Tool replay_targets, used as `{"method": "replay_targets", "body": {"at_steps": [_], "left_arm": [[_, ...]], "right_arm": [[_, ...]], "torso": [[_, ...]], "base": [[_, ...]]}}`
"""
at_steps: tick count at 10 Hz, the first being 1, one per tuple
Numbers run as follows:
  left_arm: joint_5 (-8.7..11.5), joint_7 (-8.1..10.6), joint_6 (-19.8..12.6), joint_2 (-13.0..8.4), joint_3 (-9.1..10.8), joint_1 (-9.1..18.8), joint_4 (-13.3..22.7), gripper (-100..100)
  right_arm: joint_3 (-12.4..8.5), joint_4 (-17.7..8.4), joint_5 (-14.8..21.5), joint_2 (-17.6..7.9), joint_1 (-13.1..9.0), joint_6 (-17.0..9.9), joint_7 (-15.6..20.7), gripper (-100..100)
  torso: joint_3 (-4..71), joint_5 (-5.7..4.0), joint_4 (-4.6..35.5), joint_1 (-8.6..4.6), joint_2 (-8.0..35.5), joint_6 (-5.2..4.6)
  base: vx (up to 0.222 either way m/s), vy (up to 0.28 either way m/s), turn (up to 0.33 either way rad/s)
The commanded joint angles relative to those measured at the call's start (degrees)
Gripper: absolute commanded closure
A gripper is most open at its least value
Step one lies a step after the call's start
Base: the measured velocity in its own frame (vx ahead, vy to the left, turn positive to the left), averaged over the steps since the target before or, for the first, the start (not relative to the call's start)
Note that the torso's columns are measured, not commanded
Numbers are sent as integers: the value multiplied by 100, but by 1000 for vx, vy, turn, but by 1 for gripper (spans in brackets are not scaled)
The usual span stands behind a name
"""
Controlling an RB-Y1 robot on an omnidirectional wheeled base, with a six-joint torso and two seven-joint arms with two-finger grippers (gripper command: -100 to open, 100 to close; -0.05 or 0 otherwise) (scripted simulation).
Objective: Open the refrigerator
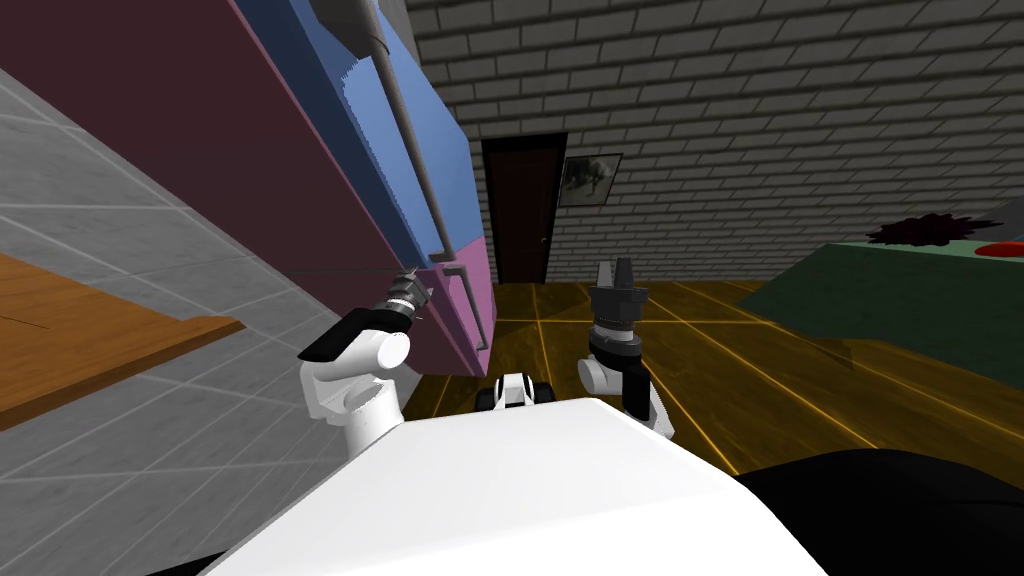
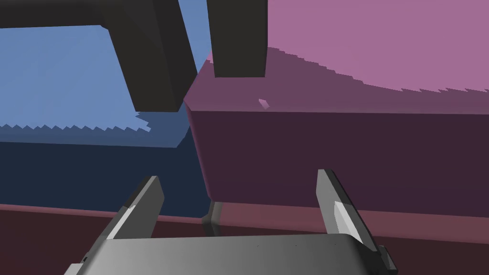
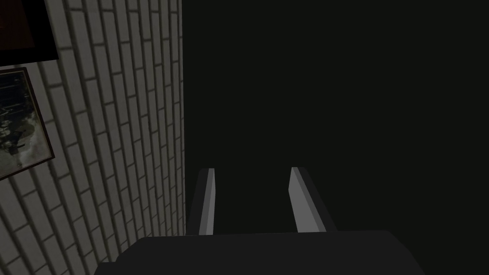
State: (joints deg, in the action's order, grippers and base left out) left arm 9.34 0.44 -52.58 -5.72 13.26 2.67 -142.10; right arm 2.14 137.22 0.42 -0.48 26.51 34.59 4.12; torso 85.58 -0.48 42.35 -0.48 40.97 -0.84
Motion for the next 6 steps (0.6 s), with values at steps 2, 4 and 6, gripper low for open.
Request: {"method": "replay_targets", "body": {"at_steps": [2, 4, 6], "left_arm": [[30, 23, -106, 30, 15, 202, -237, -100], [36, 30, -212, 68, 27, 248, -389, -100], [36, 30, -212, 68, 27, 248, -389, -100]], "right_arm": [[0, 0, 0, 0, 0, 0, 0, 0], [0, 0, 0, 0, 0, 0, 0, 0], [0, 0, 0, 0, 0, 0, 0, 0]], "torso": [[-4, -19, 21, -26, 13, -4], [-2, -22, 18, -34, 11, -11], [-13, -24, 30, -29, 30, 2]], "base": [[11, -12, 7], [1, -9, -6], [11, -2, 2]]}}
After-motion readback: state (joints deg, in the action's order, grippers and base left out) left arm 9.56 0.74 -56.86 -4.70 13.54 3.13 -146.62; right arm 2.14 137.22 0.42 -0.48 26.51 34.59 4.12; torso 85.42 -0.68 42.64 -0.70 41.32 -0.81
